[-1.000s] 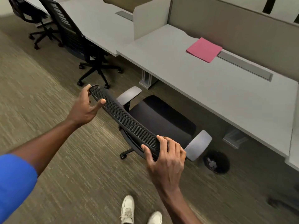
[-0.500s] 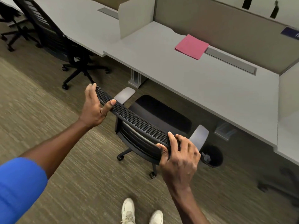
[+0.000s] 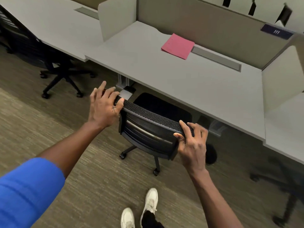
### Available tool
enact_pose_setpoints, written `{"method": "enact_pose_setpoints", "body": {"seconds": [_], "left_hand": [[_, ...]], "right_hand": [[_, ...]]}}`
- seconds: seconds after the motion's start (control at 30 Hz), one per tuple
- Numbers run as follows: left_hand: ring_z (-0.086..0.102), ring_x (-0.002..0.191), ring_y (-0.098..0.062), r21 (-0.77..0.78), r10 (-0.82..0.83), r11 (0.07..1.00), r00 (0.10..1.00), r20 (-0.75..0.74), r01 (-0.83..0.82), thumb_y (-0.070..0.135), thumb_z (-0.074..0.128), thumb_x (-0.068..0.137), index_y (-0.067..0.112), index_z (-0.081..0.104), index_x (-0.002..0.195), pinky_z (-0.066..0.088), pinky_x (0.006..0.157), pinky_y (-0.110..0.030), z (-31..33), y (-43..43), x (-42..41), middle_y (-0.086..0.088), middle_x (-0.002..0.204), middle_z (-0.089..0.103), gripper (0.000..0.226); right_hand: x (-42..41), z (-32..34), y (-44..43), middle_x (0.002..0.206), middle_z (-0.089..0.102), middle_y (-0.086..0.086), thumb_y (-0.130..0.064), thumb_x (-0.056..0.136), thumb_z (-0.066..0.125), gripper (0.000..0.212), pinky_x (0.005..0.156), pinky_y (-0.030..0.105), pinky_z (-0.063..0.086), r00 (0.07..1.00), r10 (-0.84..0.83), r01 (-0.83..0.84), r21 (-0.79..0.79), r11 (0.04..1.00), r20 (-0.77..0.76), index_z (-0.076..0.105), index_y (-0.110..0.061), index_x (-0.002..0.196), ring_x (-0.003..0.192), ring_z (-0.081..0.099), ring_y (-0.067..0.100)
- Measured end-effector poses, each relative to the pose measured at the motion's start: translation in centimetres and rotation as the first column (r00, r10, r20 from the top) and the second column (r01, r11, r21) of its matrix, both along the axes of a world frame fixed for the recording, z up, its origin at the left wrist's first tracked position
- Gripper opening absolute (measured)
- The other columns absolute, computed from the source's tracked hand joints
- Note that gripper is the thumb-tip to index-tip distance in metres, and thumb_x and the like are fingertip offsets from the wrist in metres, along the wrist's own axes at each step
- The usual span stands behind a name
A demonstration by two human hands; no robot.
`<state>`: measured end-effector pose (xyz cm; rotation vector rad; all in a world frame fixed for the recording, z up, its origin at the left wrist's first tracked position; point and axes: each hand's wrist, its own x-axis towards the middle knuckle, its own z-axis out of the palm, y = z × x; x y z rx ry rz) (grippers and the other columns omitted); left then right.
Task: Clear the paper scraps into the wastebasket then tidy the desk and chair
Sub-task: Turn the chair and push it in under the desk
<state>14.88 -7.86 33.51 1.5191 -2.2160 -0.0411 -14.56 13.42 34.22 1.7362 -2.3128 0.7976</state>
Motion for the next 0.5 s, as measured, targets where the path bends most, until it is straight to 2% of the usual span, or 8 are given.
{"method": "enact_pose_setpoints", "body": {"seconds": [0.07,0.13,0.27,0.37,0.5], "left_hand": [[0.036,0.156,-0.025,0.009,-0.016,1.000,0.999,0.039,0.016,0.056,0.029,0.105,0.022,0.064,0.132,0.017,0.129,-0.055,0.3,-1.2,-1.2,-0.001,0.146,0.062,0.056],[0.041,0.152,-0.026,0.015,-0.030,0.999,0.997,0.068,0.029,0.056,0.028,0.106,0.023,0.062,0.130,0.017,0.129,-0.055,0.6,-2.5,-2.2,-0.001,0.140,0.064,0.054],[0.037,0.153,-0.026,0.055,-0.078,0.996,0.994,0.071,0.074,0.065,0.019,0.107,0.024,0.057,0.135,0.019,0.129,-0.055,0.8,-4.9,-4.1,-0.001,0.145,0.059,0.062],[0.032,0.156,-0.027,0.091,-0.133,0.988,0.990,0.052,0.128,0.072,0.018,0.106,0.025,0.053,0.140,0.018,0.131,-0.056,0.5,-6.4,-5.6,-0.001,0.150,0.054,0.067],[0.032,0.155,-0.028,0.075,-0.136,0.988,0.990,0.045,0.133,0.072,0.021,0.106,0.025,0.052,0.138,0.013,0.133,-0.055,-0.2,-8.6,-8.0,-0.002,0.147,0.054,0.065]], "right_hand": [[-1.2,0.0,-1.3,0.134,0.061,0.012,-0.038,0.104,0.064,0.047,0.093,0.041,0.056,1.000,0.003,-0.003,0.002,1.000,0.010,0.062,-0.022,0.147,0.128,0.049,0.034],[-2.6,-0.1,-2.6,0.133,0.061,0.011,-0.038,0.104,0.063,0.046,0.094,0.041,0.055,1.000,0.013,-0.013,-0.004,1.000,0.014,0.062,-0.022,0.148,0.127,0.048,0.033],[-5.7,-0.6,-5.0,0.134,0.060,0.010,-0.041,0.105,0.059,0.048,0.093,0.041,0.057,0.999,0.030,-0.030,-0.005,1.000,0.009,0.060,-0.024,0.149,0.128,0.049,0.033],[-8.0,-1.2,-6.5,0.134,0.059,0.009,-0.038,0.104,0.064,0.048,0.091,0.039,0.057,0.999,0.037,-0.037,-0.012,0.999,-0.007,0.060,-0.024,0.149,0.126,0.050,0.033],[-10.8,-1.5,-8.4,0.133,0.060,0.008,-0.035,0.103,0.066,0.048,0.099,0.040,0.053,0.999,0.044,-0.044,-0.010,0.999,0.003,0.060,-0.024,0.149,0.125,0.050,0.034]]}}
